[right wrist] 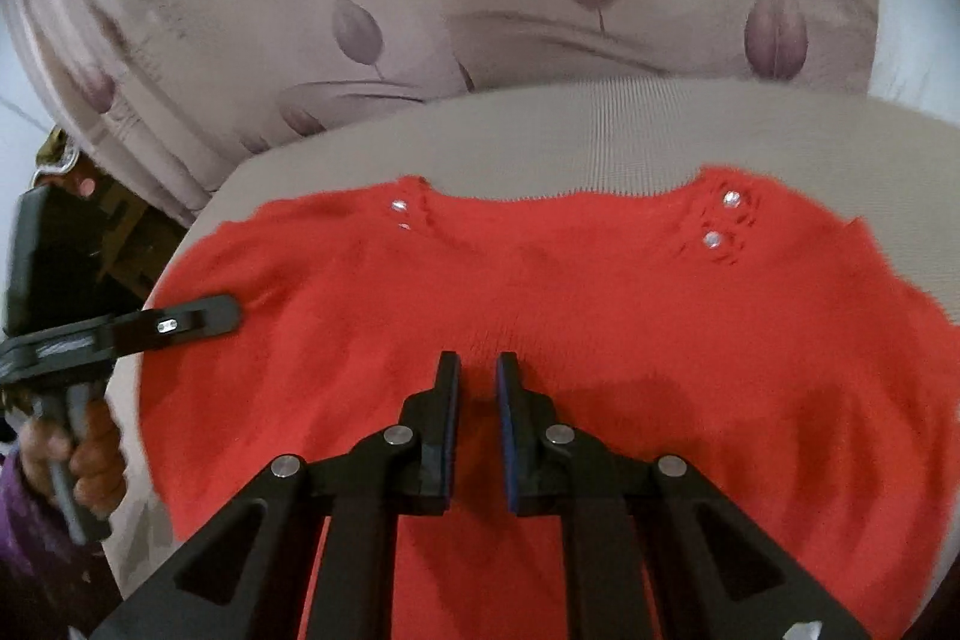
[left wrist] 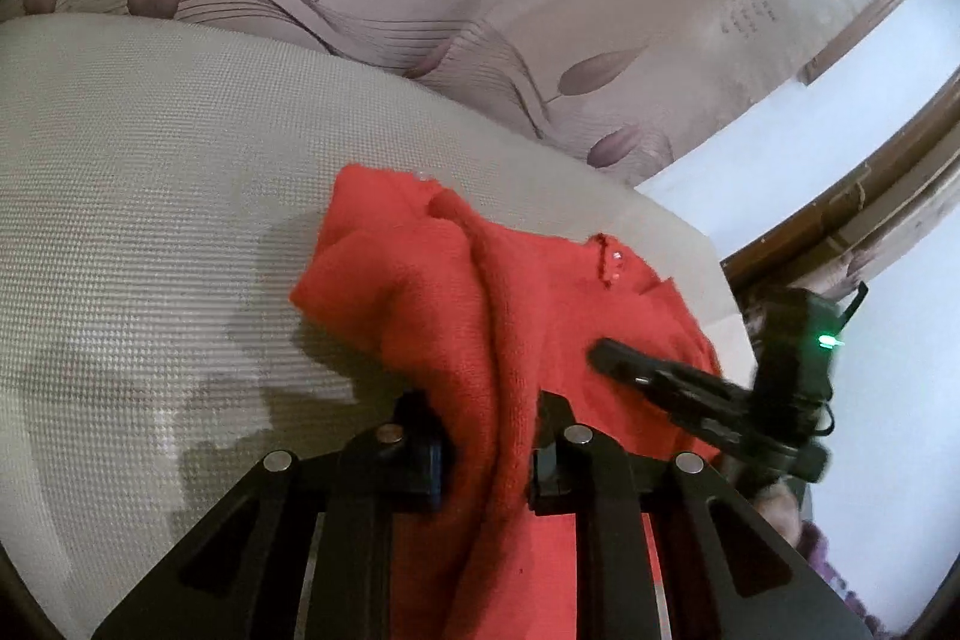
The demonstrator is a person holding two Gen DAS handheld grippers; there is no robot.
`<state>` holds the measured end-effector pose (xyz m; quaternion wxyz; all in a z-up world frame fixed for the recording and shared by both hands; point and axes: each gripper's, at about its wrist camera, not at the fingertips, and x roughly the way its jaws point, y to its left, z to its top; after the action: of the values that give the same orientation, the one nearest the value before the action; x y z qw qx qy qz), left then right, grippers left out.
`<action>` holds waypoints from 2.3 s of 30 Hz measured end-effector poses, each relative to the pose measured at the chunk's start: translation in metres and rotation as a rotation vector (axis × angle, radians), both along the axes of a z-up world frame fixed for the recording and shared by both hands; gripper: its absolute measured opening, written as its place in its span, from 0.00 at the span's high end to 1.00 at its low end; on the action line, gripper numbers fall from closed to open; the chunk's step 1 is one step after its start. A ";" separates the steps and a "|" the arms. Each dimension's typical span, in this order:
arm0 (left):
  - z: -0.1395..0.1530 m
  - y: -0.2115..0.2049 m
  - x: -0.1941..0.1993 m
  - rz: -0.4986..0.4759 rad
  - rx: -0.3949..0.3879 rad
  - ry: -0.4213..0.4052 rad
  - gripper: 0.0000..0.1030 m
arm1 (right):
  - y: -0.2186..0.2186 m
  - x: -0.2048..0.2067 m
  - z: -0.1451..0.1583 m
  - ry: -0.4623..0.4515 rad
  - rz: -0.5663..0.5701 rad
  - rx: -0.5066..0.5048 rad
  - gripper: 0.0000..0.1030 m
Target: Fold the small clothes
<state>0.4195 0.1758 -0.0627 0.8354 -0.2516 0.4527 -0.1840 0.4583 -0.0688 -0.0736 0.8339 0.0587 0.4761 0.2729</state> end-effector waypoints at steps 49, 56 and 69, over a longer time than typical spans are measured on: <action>0.055 -0.193 -0.027 -0.205 -0.284 -0.210 0.33 | -0.243 -0.008 -0.044 0.393 -0.192 0.963 0.42; 0.013 -0.197 -0.069 -0.218 -0.129 -0.186 0.33 | -0.235 -0.015 -0.028 0.377 -0.161 0.891 0.25; -0.029 -0.278 -0.121 -0.533 -0.054 -0.217 0.33 | -0.193 -0.008 0.000 0.265 -0.094 0.513 0.34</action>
<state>0.2988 -0.1019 -0.0921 0.7940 -0.1249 0.4058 -0.4350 0.4499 -0.2619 -0.0739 0.7343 0.3247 0.4930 0.3353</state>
